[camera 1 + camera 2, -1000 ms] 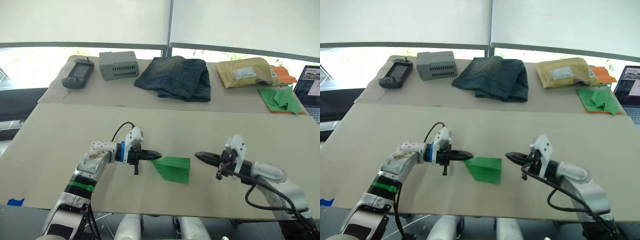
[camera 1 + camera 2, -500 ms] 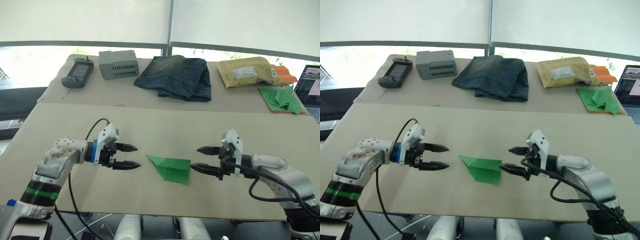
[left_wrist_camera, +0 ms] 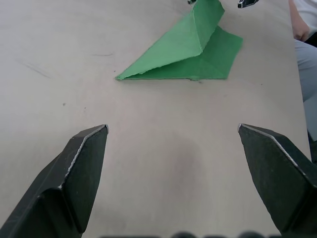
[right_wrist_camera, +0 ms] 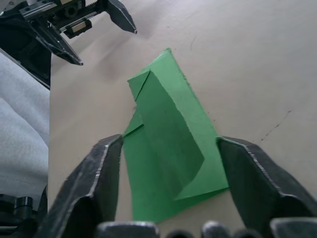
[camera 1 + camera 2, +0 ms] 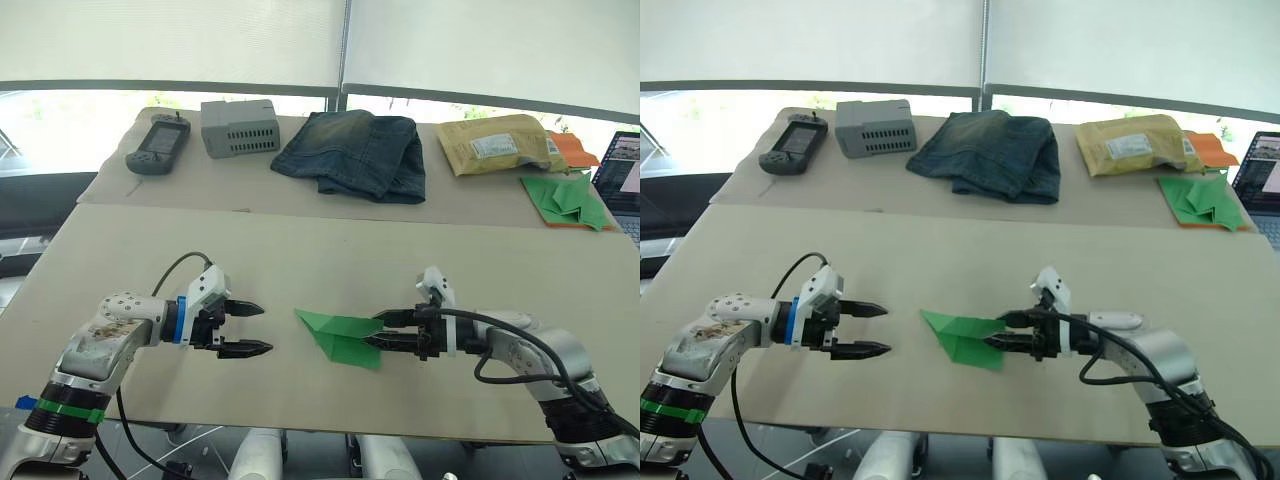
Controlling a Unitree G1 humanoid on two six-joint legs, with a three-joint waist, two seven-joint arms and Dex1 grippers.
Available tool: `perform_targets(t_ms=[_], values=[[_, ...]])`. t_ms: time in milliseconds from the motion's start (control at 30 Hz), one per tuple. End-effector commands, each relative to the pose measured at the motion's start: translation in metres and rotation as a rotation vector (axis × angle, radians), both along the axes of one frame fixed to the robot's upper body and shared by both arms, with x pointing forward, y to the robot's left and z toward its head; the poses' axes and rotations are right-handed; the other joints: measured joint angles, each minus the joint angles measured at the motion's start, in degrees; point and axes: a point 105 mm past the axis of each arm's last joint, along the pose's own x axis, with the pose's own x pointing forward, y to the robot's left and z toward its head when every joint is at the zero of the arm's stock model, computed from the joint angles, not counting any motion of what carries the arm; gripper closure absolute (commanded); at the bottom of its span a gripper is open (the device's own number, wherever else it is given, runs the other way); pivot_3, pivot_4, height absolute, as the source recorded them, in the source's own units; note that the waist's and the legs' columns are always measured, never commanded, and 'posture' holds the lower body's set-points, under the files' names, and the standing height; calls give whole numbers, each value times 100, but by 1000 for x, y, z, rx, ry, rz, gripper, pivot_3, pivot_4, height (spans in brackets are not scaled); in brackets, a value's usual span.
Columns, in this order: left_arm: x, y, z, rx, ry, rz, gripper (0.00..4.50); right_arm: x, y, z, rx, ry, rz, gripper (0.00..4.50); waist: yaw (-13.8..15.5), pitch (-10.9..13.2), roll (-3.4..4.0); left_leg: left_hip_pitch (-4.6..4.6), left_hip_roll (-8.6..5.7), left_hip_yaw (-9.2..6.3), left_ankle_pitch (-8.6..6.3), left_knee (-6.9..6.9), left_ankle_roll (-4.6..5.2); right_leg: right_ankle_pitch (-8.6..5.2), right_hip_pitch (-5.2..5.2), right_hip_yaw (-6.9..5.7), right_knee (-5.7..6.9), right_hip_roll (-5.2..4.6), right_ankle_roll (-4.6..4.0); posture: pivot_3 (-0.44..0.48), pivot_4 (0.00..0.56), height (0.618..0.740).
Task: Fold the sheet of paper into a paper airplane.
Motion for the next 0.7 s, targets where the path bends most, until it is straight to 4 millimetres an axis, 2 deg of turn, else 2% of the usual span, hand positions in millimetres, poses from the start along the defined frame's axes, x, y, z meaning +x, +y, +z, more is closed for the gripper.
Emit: perform_targets(t_ms=[33, 133, 200, 400, 500, 600, 700], values=[[2, 0, 12, -12, -49, -3, 26, -3, 5, 7, 33, -21, 43, 2710, -2, 0, 0, 0, 0, 0, 0, 0, 0, 0, 0, 0, 0, 0, 0, 0, 150, 728], [3, 1, 13, -16, -52, 5, 26, -2, 5, 10, 33, -45, 50, 3740, -2, 0, 0, 0, 0, 0, 0, 0, 0, 0, 0, 0, 0, 0, 0, 0, 150, 728], [4, 1, 14, -19, -51, 8, 26, 0, 5, 21, 29, -102, 68, 4463, -2, 0, 0, 0, 0, 0, 0, 0, 0, 0, 0, 0, 1, 0, 0, 0, 150, 728], [3, 1, 14, -25, -40, 14, 26, 18, 6, 63, -2, -355, 111, 4486, -21, 2, 2, 1, 0, 1, 0, 0, 0, 0, -4, 1, 5, 1, 0, 0, 150, 728], [4, 1, 13, -29, -33, 21, 26, 31, 9, 79, -109, -652, 168, 4486, -18, 2, 2, 0, -1, 2, 0, 0, 0, 0, -5, 0, 5, 1, 0, 0, 150, 728], [6, 3, 10, -14, -13, 31, 26, 38, 13, 84, -203, -947, 246, 4486, -21, 2, 2, 0, -1, 3, 0, 0, 0, 0, -5, -1, 4, 1, 0, 0, 150, 728], [8, 6, 7, 1, -11, 35, 26, 41, 18, 90, -220, -1193, 290, 4486, -21, 3, 2, 1, -1, 5, 0, 0, 0, 0, -6, 0, 5, 1, 0, 0, 150, 728]])
